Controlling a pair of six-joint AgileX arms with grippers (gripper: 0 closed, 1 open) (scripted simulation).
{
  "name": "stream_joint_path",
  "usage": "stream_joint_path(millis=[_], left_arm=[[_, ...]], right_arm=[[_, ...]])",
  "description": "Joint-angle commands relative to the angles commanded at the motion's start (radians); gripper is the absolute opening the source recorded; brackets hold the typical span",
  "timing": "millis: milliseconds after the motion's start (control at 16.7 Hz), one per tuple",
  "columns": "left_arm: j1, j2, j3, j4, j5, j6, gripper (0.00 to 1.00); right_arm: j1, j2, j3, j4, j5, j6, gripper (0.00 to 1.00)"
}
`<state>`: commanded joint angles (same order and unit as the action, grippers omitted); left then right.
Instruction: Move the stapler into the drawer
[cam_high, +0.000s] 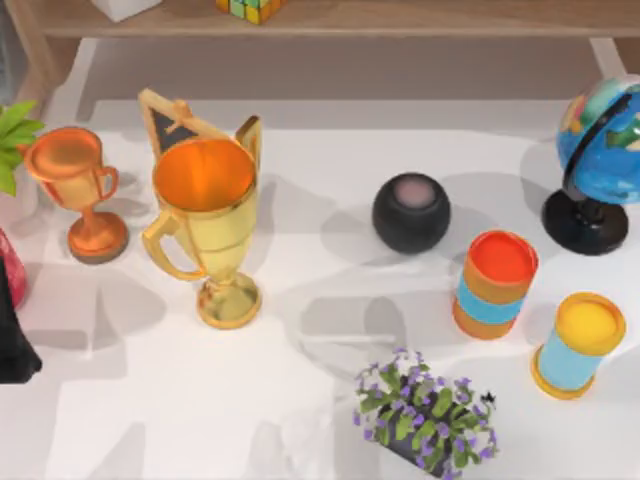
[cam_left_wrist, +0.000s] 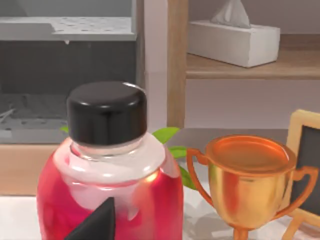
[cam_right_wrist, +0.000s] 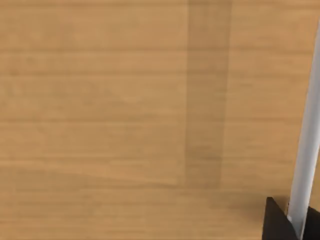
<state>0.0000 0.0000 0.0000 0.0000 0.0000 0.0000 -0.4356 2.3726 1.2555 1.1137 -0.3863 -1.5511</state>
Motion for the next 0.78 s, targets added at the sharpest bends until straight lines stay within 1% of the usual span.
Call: stream_joint_path(millis=[120, 780], left_arm=[[0.0, 0.0, 0.0, 0.0, 0.0, 0.0, 1.0], [0.0, 0.0, 0.0, 0.0, 0.0, 0.0, 1.0]], right_arm=[[0.0, 0.0, 0.0, 0.0, 0.0, 0.0, 0.0], [0.0, 0.0, 0.0, 0.0, 0.0, 0.0, 0.83]])
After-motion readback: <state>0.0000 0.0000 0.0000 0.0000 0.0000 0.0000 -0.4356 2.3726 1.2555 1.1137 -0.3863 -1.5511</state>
